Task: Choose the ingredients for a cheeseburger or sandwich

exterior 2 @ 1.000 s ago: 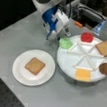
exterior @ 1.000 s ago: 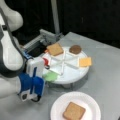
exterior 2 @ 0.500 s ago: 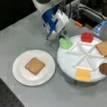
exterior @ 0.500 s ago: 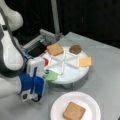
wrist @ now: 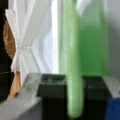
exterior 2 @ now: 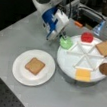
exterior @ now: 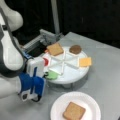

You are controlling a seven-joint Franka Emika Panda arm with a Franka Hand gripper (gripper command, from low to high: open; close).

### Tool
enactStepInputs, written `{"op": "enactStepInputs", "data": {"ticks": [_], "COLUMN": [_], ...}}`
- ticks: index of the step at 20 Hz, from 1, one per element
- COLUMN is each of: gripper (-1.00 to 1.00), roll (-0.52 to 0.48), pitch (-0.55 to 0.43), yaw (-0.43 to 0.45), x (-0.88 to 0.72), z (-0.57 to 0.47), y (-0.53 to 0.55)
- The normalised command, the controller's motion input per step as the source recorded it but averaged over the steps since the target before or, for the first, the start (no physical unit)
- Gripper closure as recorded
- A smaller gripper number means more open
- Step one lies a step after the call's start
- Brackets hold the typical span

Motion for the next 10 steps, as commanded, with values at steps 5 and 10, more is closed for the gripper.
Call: {"op": "enactStepInputs", "data": {"ticks": [5, 10], "gripper": [1.0, 1.0], "roll": [0.126, 0.145], "pitch": [-0.078, -0.033], "yaw": [-0.034, -0.021], "x": [0.11, 0.11], "z": [-0.02, 0.12], "y": [-0.18, -0.3]}}
